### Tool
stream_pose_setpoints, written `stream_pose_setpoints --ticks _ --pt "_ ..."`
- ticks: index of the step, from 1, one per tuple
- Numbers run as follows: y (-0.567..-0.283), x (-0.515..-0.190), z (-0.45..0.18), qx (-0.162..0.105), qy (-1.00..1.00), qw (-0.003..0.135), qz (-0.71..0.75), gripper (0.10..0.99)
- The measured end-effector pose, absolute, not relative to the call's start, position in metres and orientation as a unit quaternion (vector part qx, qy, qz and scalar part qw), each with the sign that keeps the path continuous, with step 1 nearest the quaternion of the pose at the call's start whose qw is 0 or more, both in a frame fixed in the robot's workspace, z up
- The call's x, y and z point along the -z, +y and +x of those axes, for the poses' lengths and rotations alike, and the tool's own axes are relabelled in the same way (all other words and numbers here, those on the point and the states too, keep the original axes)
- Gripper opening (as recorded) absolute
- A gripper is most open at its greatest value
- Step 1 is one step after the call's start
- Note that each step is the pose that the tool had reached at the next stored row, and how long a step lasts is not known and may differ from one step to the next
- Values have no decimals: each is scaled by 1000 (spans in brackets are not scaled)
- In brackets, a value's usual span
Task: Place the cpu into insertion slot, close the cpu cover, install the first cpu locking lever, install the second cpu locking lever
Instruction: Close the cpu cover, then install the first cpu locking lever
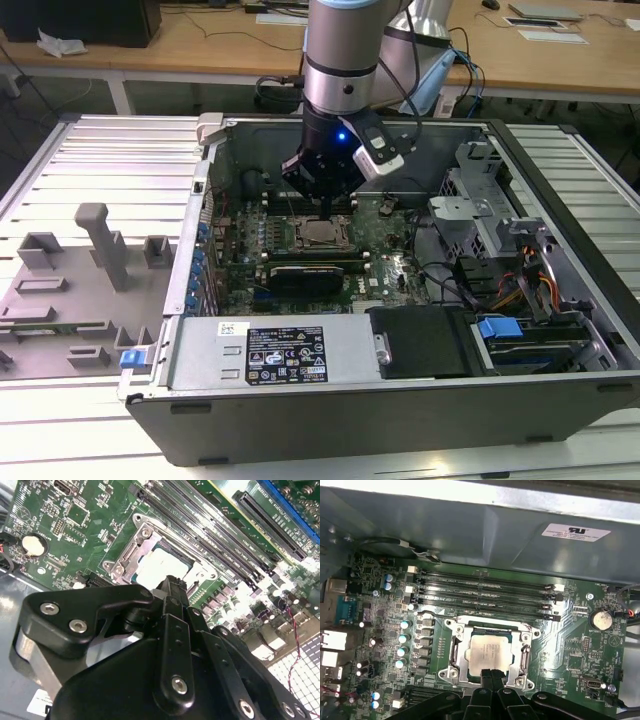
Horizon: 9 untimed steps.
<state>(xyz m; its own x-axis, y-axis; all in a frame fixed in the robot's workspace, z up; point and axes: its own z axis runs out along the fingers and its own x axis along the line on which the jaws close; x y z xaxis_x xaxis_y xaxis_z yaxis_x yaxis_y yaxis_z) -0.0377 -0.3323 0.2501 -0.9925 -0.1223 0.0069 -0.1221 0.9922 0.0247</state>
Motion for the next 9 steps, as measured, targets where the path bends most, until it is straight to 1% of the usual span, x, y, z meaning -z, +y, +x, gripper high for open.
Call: stream_pose_setpoints --ticks 9 --pt "-332 -250 -38 12 -998 4 61 106"
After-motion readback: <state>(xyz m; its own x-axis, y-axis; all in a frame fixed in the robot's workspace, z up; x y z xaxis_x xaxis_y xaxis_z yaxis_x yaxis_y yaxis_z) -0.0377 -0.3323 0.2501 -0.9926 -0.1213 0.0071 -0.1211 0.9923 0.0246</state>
